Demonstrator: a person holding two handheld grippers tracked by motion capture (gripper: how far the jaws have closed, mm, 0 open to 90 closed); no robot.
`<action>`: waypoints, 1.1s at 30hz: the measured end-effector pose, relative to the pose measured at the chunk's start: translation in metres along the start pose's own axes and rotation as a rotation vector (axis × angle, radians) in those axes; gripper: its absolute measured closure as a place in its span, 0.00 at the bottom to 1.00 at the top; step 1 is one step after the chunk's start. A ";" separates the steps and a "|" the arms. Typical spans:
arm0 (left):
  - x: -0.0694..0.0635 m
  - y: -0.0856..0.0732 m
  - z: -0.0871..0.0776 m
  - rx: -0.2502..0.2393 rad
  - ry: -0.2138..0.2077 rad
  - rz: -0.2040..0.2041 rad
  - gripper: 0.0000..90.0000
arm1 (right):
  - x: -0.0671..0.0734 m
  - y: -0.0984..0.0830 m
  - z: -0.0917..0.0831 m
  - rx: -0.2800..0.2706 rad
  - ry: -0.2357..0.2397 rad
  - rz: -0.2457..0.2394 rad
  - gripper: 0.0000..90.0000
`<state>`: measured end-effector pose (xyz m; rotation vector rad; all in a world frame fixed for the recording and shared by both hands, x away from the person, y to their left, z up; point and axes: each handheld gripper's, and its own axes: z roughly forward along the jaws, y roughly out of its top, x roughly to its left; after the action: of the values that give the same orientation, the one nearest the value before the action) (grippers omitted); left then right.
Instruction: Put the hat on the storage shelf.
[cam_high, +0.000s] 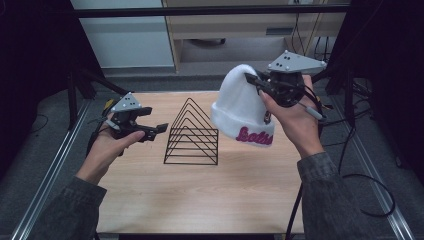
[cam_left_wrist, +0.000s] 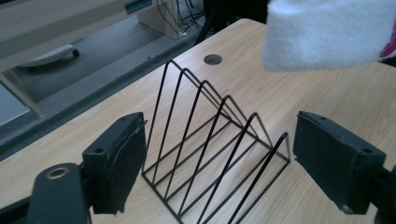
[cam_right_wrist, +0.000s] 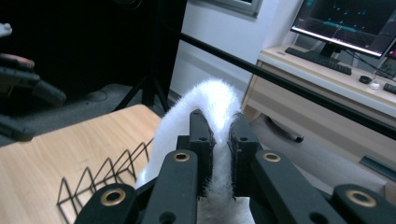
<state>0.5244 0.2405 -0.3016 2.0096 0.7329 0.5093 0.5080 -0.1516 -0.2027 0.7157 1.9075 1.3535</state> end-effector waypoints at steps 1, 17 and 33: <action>0.000 0.001 0.001 -0.001 -0.005 -0.004 0.20 | 0.000 0.002 0.002 -0.007 0.000 0.001 0.93; 0.004 0.012 0.018 -0.037 -0.048 -0.038 0.25 | 0.008 0.036 0.032 -0.077 0.051 0.004 0.93; 0.015 0.015 0.019 -0.107 -0.058 -0.112 0.22 | 0.035 0.062 0.064 -0.129 0.153 -0.010 0.93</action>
<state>0.5516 0.2324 -0.2969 1.8651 0.7616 0.4139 0.5392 -0.0690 -0.1654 0.5518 1.9171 1.5484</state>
